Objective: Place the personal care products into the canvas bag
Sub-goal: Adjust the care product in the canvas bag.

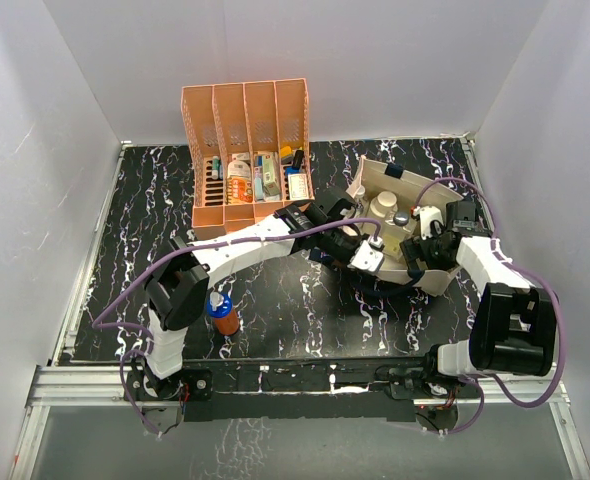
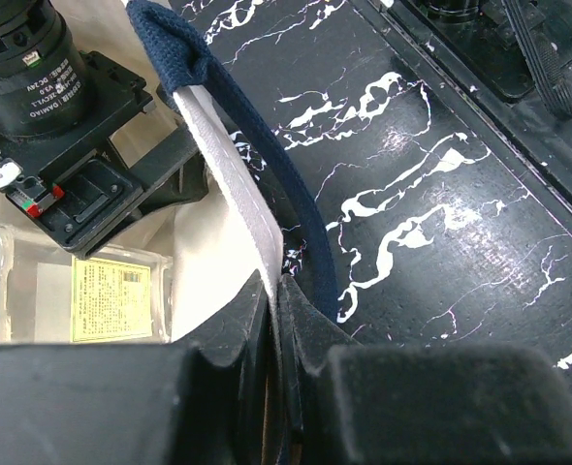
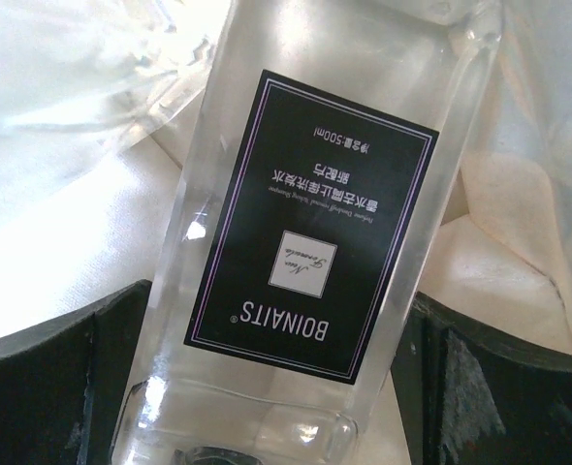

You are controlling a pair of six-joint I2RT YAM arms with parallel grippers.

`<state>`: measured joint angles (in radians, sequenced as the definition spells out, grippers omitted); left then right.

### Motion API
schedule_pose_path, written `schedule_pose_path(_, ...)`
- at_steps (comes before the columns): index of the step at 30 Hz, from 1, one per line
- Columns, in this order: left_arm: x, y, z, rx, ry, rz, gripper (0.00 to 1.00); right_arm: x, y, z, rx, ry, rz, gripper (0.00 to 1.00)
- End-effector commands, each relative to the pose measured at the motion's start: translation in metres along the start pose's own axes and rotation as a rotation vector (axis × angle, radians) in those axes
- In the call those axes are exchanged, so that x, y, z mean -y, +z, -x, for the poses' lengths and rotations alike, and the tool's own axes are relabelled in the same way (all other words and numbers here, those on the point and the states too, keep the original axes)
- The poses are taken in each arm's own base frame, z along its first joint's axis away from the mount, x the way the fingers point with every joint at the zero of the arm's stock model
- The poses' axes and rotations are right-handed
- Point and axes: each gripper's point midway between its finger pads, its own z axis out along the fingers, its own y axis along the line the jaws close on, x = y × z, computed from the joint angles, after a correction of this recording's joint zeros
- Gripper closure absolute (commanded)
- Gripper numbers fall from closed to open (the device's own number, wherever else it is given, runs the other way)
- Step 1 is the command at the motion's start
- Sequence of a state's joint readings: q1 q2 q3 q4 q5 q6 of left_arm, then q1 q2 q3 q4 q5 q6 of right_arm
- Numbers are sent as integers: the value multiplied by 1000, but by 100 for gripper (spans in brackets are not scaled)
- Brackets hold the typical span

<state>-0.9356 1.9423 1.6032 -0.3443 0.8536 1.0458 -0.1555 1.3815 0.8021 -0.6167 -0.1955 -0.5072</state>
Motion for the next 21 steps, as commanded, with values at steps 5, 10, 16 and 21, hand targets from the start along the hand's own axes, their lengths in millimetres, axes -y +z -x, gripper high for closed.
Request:
schedule_pose_path(5,-2,-7,-5,-16,-35,9,94,8,22,-28,-80,-18,7,2)
schedule_pose_path(10,-2,-7,-4,-12,-42,13,94,6,22,-19,-52,-14,30,7)
schedule_pose_path(16,-3,-7,-4,-5,-41,19,94,17,-4,18,55,-5,11,33)
schedule_pose_path(21,-6,-6,-3,-1,-38,28,95,23,-31,48,126,17,1,62)
